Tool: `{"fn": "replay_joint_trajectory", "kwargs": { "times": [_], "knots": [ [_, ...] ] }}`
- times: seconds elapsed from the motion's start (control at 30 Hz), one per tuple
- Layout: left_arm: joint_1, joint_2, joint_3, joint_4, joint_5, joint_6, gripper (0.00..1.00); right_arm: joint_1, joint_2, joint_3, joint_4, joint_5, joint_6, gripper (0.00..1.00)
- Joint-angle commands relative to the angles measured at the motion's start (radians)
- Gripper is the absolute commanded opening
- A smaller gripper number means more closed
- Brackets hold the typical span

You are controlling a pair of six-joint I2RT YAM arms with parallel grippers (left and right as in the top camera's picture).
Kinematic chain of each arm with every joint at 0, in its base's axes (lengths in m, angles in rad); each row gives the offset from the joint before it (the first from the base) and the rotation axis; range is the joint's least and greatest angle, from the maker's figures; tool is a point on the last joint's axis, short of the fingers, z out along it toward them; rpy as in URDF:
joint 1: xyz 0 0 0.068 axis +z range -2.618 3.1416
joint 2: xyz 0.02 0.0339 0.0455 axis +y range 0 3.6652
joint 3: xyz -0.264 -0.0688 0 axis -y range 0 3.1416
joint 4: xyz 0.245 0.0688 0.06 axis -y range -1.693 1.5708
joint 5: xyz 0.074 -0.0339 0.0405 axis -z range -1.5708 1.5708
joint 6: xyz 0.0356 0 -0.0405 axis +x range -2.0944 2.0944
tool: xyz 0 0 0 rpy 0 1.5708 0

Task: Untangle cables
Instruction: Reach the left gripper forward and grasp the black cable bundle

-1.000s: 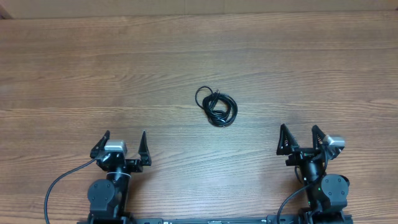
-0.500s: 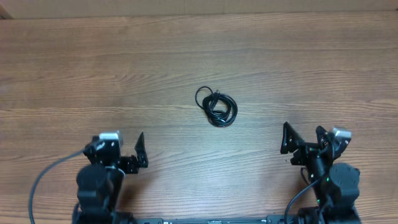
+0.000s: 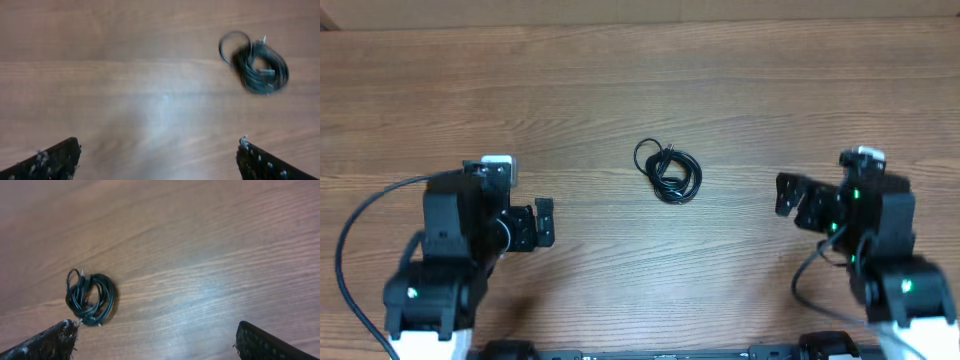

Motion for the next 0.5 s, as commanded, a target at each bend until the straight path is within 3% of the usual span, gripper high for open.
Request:
{"fn": "replay_joint_trajectory", "kwargs": {
  "times": [0.0,0.2,0.47],
  "knots": [
    [0.01,0.044,0.063,-0.066,0.032,-0.014,1.0,0.002,0.083,0.122,-0.051,-0.005,-0.003,1.0],
    [0.01,0.108,0.061,-0.089,0.077,-0.057,1.0,0.002,0.143,0.172,-0.055,0.002,-0.003,1.0],
    [0.01,0.134,0.064,-0.011,0.111,-0.089,1.0,0.002,0.142,0.172,-0.053,0.026,-0.003,1.0]
  ]
}}
